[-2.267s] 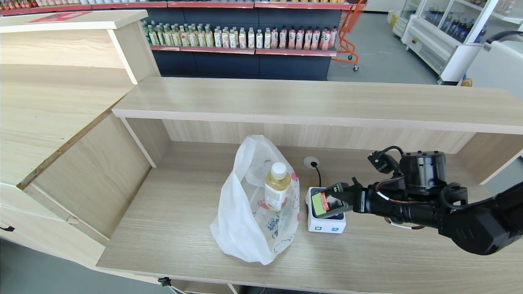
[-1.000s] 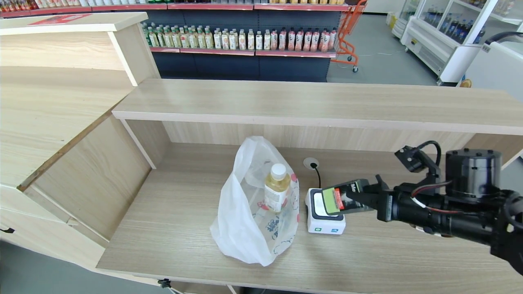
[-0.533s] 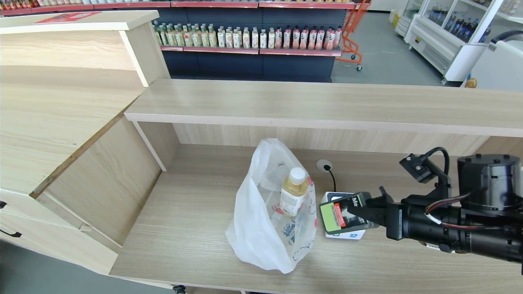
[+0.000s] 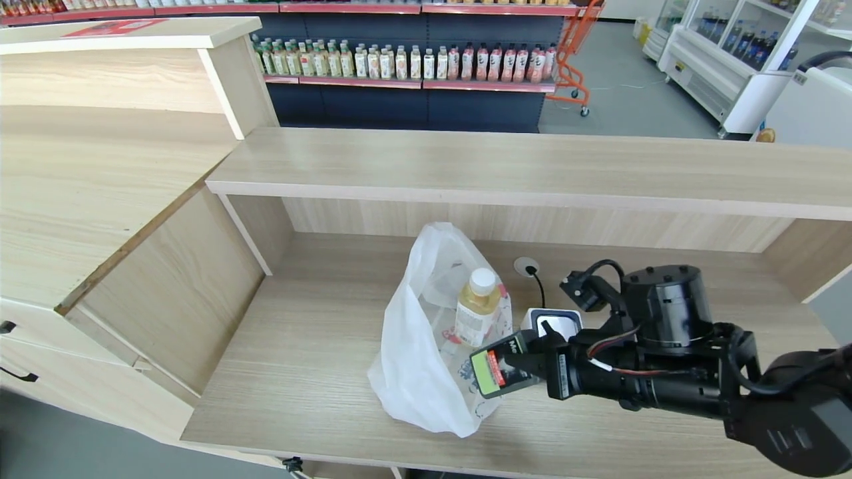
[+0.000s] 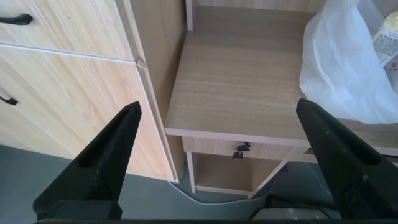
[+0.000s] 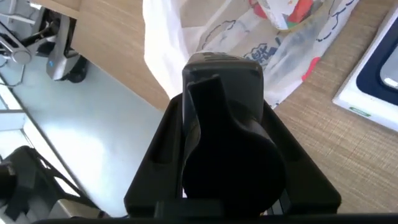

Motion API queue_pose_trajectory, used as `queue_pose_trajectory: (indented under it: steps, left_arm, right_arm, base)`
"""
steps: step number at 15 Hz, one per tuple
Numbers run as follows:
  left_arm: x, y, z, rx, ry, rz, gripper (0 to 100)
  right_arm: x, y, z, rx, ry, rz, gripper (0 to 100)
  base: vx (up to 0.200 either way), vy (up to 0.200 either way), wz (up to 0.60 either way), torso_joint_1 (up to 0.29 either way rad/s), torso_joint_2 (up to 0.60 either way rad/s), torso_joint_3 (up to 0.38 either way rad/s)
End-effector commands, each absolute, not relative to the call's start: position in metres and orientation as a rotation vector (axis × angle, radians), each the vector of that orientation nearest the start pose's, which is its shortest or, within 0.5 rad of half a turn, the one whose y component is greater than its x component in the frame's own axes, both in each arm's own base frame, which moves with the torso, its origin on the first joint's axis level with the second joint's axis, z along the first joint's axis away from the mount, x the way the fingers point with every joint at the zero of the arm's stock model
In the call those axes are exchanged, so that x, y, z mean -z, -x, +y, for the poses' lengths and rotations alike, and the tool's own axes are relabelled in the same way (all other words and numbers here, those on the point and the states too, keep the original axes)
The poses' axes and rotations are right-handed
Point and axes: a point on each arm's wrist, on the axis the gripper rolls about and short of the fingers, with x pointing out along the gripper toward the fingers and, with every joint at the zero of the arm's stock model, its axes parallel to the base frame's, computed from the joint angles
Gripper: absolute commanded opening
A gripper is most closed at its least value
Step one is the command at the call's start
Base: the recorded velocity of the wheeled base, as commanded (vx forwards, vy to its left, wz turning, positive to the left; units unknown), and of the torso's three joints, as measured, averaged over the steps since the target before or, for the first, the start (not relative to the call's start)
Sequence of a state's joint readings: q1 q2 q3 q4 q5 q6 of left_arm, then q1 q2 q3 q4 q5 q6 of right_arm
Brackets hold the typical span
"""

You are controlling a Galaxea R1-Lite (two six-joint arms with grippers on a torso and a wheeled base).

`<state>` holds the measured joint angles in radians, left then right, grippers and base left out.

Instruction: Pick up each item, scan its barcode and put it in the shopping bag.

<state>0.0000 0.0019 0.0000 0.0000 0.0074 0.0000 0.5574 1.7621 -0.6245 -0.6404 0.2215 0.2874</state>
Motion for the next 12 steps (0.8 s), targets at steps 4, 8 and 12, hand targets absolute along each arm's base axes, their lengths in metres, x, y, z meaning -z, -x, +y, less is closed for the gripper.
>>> queue_pose_trajectory:
  steps: [4, 8, 12]
  left_arm:
    - [-0.076, 0.023, 0.000, -0.009, 0.000, 0.002, 100]
    - [-0.076, 0.023, 0.000, -0.008, 0.000, 0.002, 100]
    - [-0.076, 0.023, 0.000, -0.008, 0.000, 0.002, 100]
  right_arm:
    - [-0.080, -0.279, 0.181, -0.679, -0.001, 0.570, 0]
    - [-0.058, -0.287, 0.192, -0.747, 0.190, 0.506, 0]
    - [-0.053, -0.294, 0.203, -0.774, 0.228, 0.476, 0]
  base:
    - [0.000, 0.000, 0.00, 0.000, 0.00, 0.000]
    - [0.000, 0.000, 0.00, 0.000, 0.00, 0.000]
    - [0.000, 0.000, 0.00, 0.000, 0.00, 0.000]
